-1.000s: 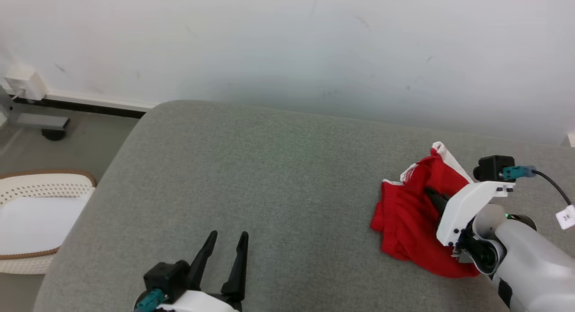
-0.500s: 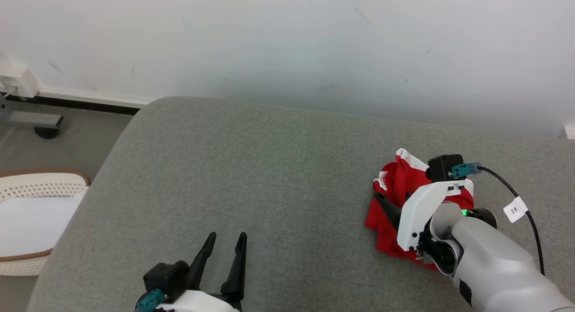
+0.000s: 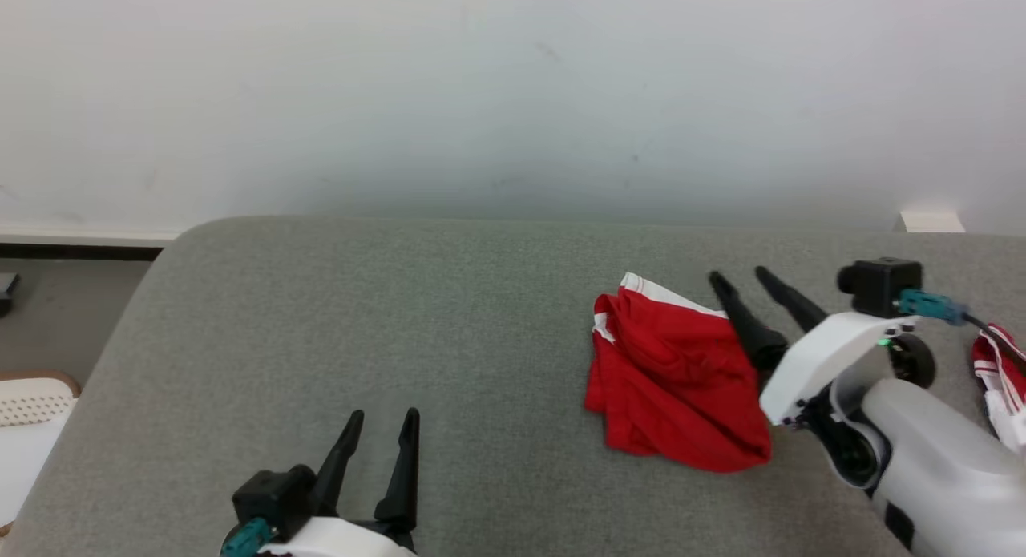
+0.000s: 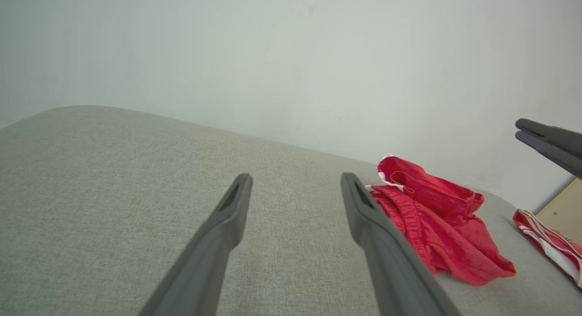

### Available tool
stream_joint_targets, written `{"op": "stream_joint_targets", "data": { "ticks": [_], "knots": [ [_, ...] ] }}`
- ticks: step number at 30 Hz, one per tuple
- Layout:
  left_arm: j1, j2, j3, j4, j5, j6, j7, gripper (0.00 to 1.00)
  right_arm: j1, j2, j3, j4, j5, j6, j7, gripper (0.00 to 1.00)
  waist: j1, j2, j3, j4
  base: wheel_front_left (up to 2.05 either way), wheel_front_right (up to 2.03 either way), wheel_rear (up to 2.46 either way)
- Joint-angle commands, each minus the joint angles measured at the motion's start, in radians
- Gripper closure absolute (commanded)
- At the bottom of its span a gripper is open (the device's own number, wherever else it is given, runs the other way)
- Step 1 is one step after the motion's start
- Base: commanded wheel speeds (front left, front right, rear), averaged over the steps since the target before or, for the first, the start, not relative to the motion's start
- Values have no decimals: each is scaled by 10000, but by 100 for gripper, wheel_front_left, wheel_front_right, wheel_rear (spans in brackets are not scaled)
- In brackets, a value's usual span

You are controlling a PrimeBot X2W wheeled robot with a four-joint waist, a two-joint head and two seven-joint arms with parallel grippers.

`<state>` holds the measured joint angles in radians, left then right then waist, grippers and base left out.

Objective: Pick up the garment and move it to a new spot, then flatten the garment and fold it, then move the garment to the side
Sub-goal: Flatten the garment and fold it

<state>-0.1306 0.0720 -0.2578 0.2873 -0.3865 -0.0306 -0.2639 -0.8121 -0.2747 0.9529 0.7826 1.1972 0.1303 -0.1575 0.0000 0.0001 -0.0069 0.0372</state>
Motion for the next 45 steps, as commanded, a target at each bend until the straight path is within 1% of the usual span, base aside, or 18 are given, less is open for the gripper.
{"op": "stream_joint_targets", "data": {
  "ticks": [1, 5, 7, 10, 13, 14, 15, 16, 19, 20, 23, 27, 30, 33, 35, 38, 45],
  "knots": [
    [191, -16, 76, -53, 113, -29, 3, 0, 232, -283, -157, 16, -30, 4, -255, 0, 0, -1, -40, -173, 0, 0, 0],
    [235, -51, 158, -170, 190, -67, 1, 0, 659, -916, -716, 286, 95, 4, -660, 0, 0, -1, -46, -318, 0, 0, 0],
    [269, -63, 180, -189, 238, -104, 1, 0, 881, -1063, -928, 546, 156, 4, -732, 0, 0, -1, -39, -357, 0, 0, 0],
    [281, -77, 213, -182, 295, -144, 1, 0, 1092, -1080, -1228, 843, 310, 4, -787, 0, 0, -1, -25, -367, 0, 0, 0],
    [209, -100, 190, -132, 365, -199, 1, 0, 1249, -897, -1431, 1067, 579, 4, -603, 0, 0, -1, 2, -300, 0, 0, 0],
    [173, -104, 170, -112, 367, -222, 1, 0, 1267, -828, -1505, 1113, 718, 4, -489, 49, 0, -1, 19, -258, 0, 0, 0],
    [139, -107, 155, -91, 378, -234, 1, 0, 1259, -762, -1587, 1141, 901, 4, -325, 84, 0, -1, 41, -210, 0, 0, 0],
    [116, -105, 143, -68, 403, -259, 1, 0, 1258, -711, -1625, 1154, 1037, 4, -69, 100, 0, -1, 64, -149, 0, 0, 0],
    [34, -113, 124, -5, 441, -288, 1, 0, 1267, -490, -1998, 1298, 1839, 4, 728, 100, 0, -1, 159, 52, 0, 0, 0],
    [34, -113, 124, -5, 441, -288, 1, 0, 1267, -490, -1998, 1298, 1839, 4, 728, 100, 0, -1, 159, 52, 0, 0, 0],
    [-22, -120, 129, 55, 462, -297, 1, 0, 1131, -314, -2355, 1628, 2549, 4, 1577, 100, 0, -1, 266, 278, 0, 0, 0],
    [-80, -130, 126, 123, 447, -329, 1, 0, 988, -53, -2735, 2374, 3397, 4, 2747, 100, 0, -1, 360, 613, 0, 0, 0],
    [-87, -145, 145, 148, 437, -326, 1, 0, 980, 186, -2920, 2750, 3760, 4, 3327, 100, 0, -1, 416, 829, 0, 0, 0],
    [-58, -149, 221, 157, 417, -317, 1, 0, 1154, 311, -3015, 2786, 4043, 4, 3807, 100, 0, -1, 438, 966, 0, 0, 0],
    [-35, -156, 278, 166, 421, -317, 1, 0, 1302, 377, -3052, 2504, 4150, 4, 4046, 100, 0, -1, 443, 1010, 0, 0, 0],
    [14, -159, 355, 170, 448, -330, 1, 0, 1687, 421, -3065, 1577, 4284, 5, 4370, 100, 0, -1, 422, 1022, 0, 0, 0],
    [122, -170, 466, 141, 454, -341, 3, 0, 3044, 53, -2571, -1660, 4017, 5, 5008, 100, 0, -1, 340, 878, 0, 0, 0]
  ]
}}
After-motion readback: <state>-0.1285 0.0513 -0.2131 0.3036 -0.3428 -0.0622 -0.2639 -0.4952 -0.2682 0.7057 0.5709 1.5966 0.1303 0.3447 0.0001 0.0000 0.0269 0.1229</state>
